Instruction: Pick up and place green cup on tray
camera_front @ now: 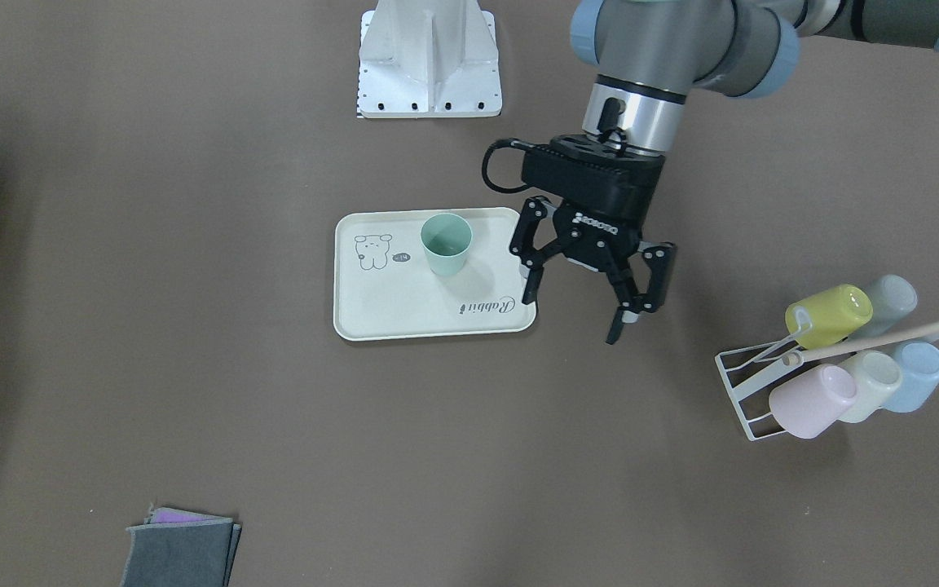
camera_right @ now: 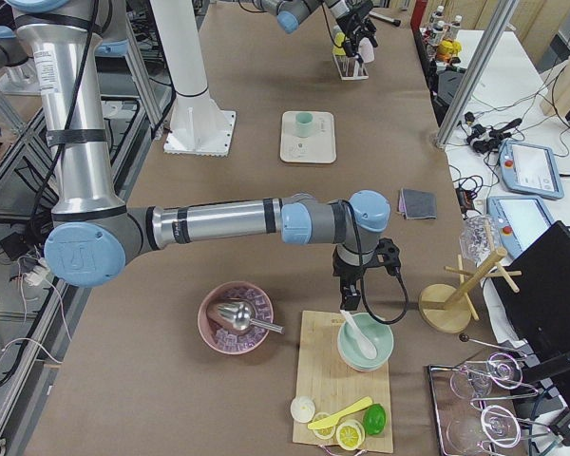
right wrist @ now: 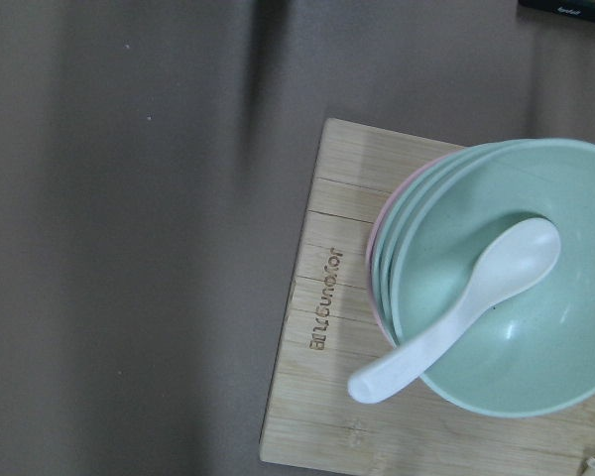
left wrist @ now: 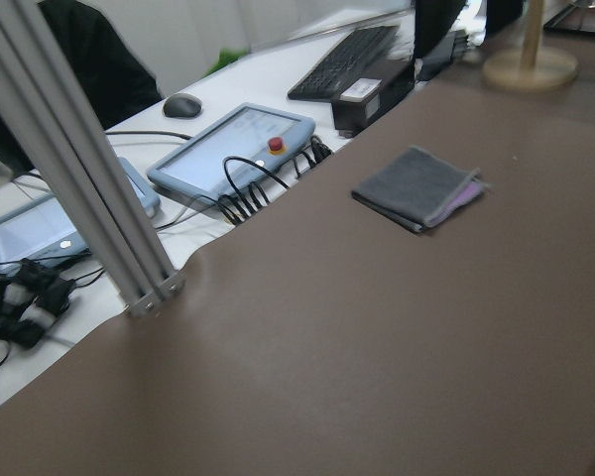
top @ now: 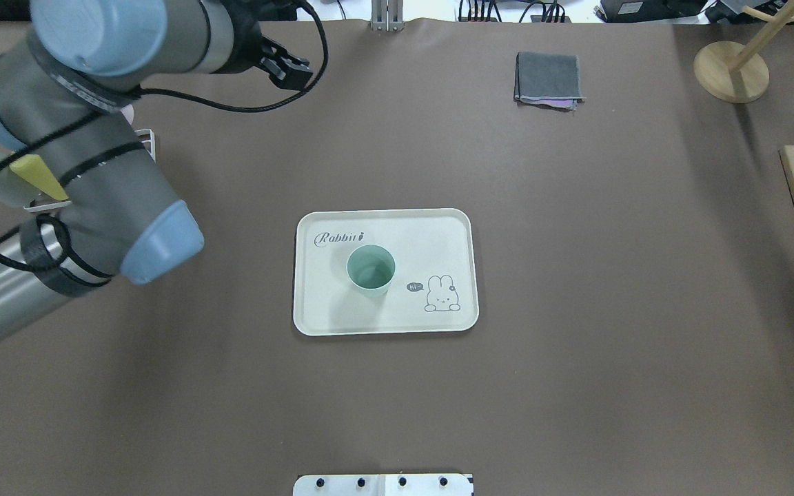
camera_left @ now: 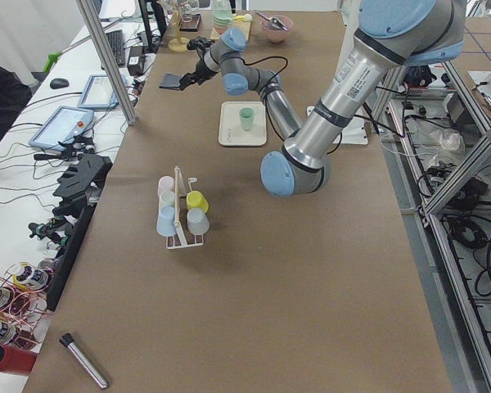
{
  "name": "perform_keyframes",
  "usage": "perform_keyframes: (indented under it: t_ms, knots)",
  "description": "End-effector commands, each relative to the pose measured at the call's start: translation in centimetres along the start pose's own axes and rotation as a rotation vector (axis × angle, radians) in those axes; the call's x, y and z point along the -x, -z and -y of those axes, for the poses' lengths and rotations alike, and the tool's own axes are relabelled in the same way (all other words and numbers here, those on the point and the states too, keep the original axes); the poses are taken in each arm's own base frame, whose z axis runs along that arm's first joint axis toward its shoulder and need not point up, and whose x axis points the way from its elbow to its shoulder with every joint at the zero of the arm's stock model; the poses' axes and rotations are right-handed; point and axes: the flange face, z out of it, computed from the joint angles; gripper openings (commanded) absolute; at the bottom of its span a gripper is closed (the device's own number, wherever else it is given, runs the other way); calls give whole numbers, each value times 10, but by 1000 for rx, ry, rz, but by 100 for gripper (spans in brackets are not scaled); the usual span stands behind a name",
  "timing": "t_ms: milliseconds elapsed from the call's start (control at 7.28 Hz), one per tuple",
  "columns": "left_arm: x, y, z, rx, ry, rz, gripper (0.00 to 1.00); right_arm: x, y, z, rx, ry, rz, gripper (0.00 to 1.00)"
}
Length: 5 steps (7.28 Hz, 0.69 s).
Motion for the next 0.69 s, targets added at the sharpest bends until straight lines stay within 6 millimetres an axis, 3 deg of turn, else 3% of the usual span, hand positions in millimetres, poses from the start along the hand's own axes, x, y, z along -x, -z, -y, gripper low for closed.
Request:
perform_keyframes:
  t_ms: [0,137,412,549]
  knots:
    - [144,9,-52,205,164,-23,99,1,0,4,1,2,1,100]
    - [207,28,-66,325,292,12,99,1,1,4,0,1,0,100]
    - [306,69,-89,462,526,80,99,2,1,4,1,2,1,100]
    - [353,85,-157,517,654,69,99,1,0,4,2,1,-2,100]
